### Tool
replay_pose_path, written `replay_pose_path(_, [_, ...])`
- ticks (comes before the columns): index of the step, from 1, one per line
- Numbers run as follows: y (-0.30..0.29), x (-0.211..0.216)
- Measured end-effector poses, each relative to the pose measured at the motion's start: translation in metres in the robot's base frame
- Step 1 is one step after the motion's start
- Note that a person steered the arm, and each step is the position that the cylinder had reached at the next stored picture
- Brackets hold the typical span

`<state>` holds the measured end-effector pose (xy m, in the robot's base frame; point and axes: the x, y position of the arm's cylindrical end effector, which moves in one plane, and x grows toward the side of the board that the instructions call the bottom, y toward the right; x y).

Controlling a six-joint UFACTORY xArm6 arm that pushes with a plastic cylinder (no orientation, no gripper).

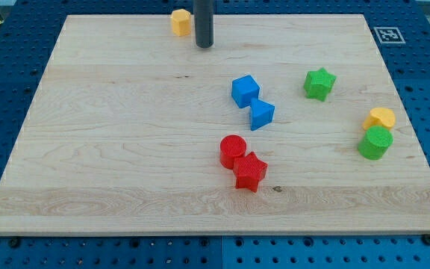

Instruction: Slide the yellow hexagon a bit left

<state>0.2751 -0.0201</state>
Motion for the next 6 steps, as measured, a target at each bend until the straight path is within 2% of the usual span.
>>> replay_pose_path(1, [-0.004,-0.015])
replay_pose_path(2, [-0.022,-0.069])
replay_pose_path(3, [-0.031,-0.082])
replay_pose_path(4, [-0.037,-0.082])
replay_pose_path(6, [-0.087,-0.068])
